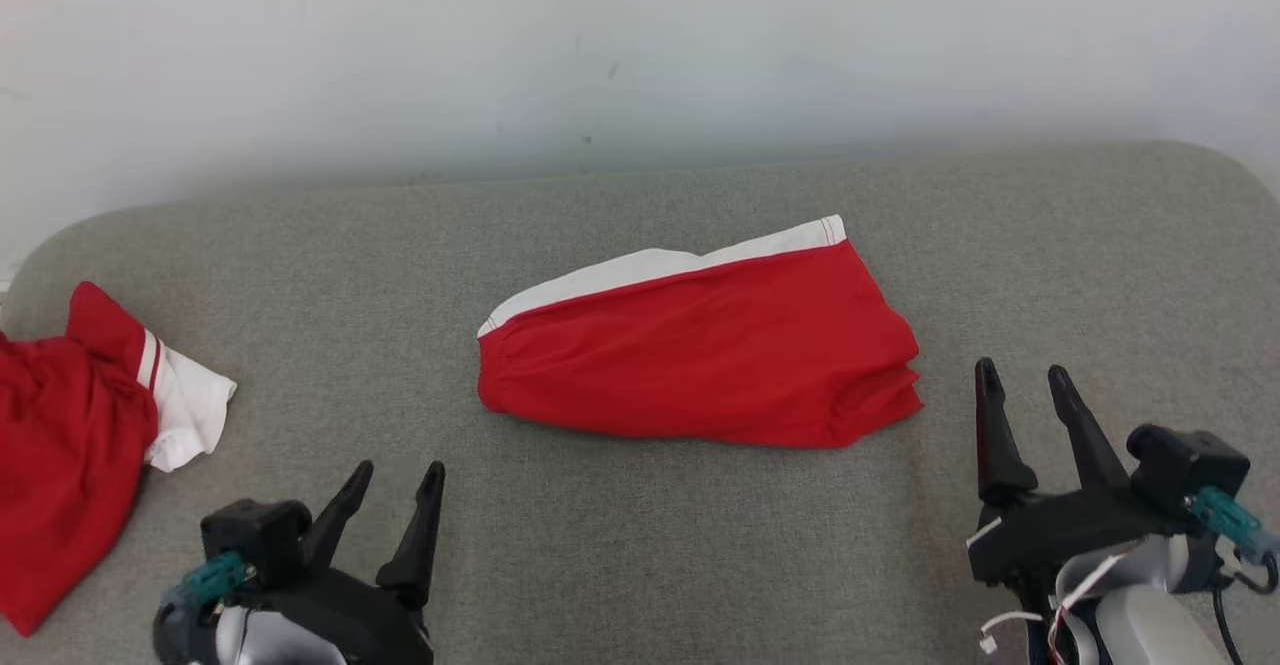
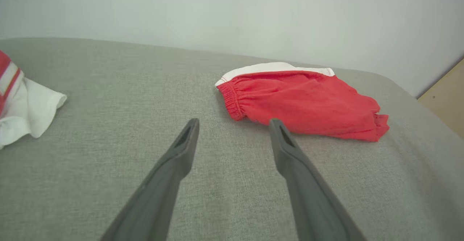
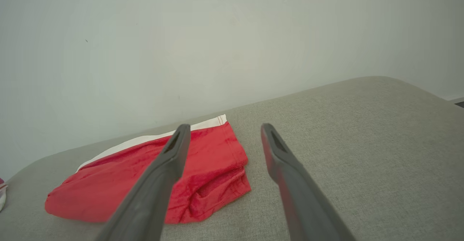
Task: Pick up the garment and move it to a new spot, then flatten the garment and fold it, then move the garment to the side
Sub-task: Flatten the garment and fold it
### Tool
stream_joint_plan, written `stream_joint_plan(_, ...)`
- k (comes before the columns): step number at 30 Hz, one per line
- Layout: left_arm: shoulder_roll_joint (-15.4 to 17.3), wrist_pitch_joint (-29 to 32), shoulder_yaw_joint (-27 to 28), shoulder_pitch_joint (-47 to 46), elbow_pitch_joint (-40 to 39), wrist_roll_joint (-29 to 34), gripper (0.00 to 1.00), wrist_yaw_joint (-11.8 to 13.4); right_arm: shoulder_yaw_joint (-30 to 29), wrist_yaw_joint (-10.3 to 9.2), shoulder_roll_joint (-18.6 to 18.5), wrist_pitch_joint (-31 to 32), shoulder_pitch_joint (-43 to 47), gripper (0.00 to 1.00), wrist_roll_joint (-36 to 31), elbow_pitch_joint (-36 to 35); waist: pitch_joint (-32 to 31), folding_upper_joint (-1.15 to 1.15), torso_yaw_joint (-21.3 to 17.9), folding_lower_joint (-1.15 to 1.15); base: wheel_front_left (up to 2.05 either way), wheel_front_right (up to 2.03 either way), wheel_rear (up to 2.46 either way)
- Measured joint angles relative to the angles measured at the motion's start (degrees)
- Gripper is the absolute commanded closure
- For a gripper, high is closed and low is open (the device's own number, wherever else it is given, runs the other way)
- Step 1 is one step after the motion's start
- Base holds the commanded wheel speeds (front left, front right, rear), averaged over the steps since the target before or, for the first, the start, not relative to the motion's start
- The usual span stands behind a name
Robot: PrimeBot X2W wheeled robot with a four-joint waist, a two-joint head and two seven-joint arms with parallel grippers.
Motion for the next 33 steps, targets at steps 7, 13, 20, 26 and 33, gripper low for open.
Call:
stream_joint_plan(7,-3.09,5.31,-1.14,-9.03,6.87,-1.25,0.00,-1.59,0.03,0.00,0.98,5.63,-8.64,0.00,3.18,8.11,3.13,0.00,-1.16,0.00,0.00,0.00,0.00)
stream_joint_plan(13,-4.12,9.03,-1.67,-16.36,13.67,-1.15,0.00,-2.11,0.18,-0.01,1.76,10.07,-16.23,0.00,4.23,16.48,6.50,0.00,-2.00,0.01,0.00,0.00,0.00)
stream_joint_plan(20,-5.67,11.58,-3.25,-21.45,19.81,-0.55,0.00,-3.12,0.81,-0.02,1.92,13.56,-21.33,0.00,4.27,24.41,9.72,0.01,-2.15,0.01,0.00,0.00,0.00)
stream_joint_plan(26,-6.86,11.82,-3.43,-24.38,22.98,-0.47,0.00,-3.59,0.78,-0.02,2.16,14.02,-25.63,0.00,4.27,27.50,11.56,0.01,-1.46,0.01,0.00,0.00,0.00)
stream_joint_plan(33,-7.46,11.29,-3.52,-26.65,26.71,-0.03,0.00,-4.60,0.96,-0.02,2.75,14.05,-27.95,0.00,4.79,32.00,12.60,0.01,-0.33,0.00,0.00,0.00,0.00)
